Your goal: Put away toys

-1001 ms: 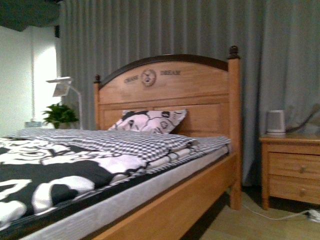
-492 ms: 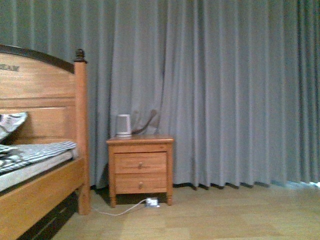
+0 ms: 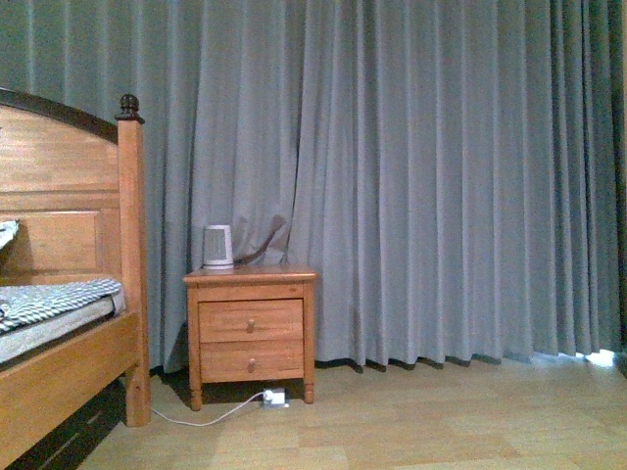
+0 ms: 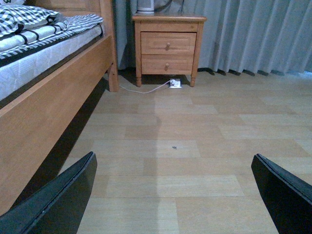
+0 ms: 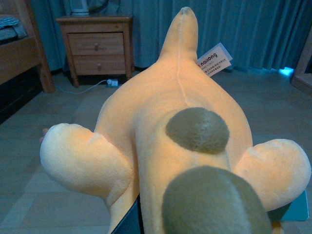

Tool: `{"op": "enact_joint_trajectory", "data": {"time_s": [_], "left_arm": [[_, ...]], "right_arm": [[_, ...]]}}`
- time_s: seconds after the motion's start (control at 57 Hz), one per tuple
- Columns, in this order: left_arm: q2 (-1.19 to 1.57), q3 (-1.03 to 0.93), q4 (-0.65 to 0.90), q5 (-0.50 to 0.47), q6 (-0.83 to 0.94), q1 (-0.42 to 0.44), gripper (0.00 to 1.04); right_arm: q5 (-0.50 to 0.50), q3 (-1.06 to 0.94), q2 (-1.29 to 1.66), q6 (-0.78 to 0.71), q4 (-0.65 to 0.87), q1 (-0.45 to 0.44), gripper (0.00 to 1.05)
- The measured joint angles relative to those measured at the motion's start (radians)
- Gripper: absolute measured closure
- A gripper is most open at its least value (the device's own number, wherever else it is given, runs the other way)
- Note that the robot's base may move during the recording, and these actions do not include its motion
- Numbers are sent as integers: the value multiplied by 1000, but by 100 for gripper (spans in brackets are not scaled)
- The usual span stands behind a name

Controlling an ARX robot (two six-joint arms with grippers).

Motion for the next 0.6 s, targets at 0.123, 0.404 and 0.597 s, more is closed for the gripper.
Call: {"op": "enact_joint_trajectory", "data": {"time_s": [0.123,0.404,0.597], "left_arm": [[0,0,0,0,0,0,6],[0,0,0,0,0,0,6],[0,0,0,0,0,0,6]], "right_arm": [[0,0,0,0,0,0,94],[0,0,0,0,0,0,94],[0,0,0,0,0,0,94]]}}
